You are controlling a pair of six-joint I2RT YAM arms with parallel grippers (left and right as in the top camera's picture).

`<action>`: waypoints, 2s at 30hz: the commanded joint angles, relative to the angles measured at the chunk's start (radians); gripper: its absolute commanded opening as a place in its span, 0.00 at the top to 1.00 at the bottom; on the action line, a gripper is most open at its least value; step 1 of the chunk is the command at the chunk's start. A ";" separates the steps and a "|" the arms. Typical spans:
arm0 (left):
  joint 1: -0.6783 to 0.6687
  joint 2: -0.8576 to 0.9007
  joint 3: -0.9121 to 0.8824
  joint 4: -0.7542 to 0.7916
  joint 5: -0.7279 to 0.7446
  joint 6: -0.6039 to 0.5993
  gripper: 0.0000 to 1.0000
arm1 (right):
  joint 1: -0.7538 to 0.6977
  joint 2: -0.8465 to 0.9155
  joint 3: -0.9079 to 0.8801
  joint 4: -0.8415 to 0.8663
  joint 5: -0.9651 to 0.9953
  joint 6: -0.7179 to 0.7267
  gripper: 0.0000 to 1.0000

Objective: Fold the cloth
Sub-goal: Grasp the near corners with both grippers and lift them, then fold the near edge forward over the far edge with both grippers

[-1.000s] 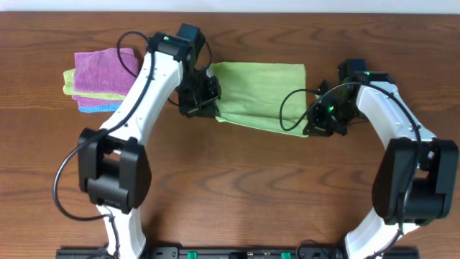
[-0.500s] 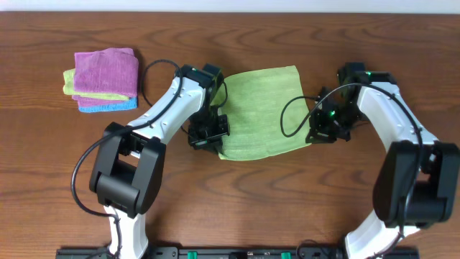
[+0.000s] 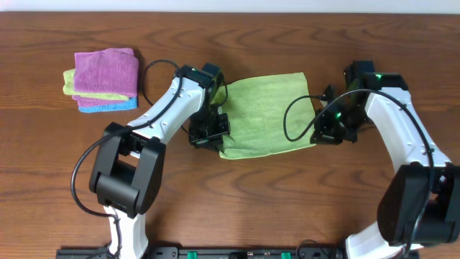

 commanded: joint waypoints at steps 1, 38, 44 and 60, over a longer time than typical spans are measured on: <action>0.001 -0.022 -0.004 0.018 0.025 -0.001 0.94 | 0.001 -0.010 -0.011 0.015 0.003 -0.011 0.99; 0.154 -0.022 -0.002 0.502 0.096 -0.161 0.94 | 0.064 -0.006 -0.008 0.566 0.015 0.139 0.99; 0.160 -0.022 -0.002 0.537 0.035 -0.162 0.94 | 0.063 0.013 -0.008 0.629 0.050 0.141 0.99; 0.159 -0.020 -0.002 0.647 -0.105 -0.163 0.94 | 0.063 0.137 -0.008 0.790 0.066 0.148 0.99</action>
